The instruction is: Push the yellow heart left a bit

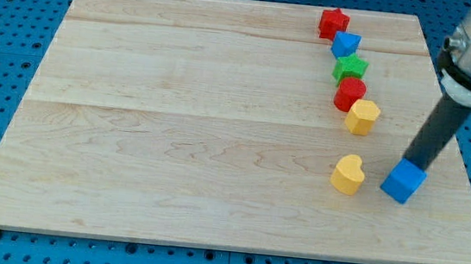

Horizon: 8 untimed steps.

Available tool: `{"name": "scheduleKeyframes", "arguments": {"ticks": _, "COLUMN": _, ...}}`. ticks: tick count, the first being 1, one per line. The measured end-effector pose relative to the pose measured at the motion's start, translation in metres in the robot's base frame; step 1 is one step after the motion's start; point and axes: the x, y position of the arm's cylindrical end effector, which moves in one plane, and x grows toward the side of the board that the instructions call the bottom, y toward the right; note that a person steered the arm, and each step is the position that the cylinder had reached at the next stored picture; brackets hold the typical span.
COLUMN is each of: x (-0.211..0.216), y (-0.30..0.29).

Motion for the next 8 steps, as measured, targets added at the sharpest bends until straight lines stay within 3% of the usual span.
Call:
{"name": "scheduleKeyframes", "arguments": {"ticks": 1, "x": 0.035, "y": -0.006}}
{"name": "scheduleKeyframes", "arguments": {"ticks": 4, "x": 0.047, "y": 0.017}}
{"name": "scheduleKeyframes", "arguments": {"ticks": 8, "x": -0.002, "y": -0.128}}
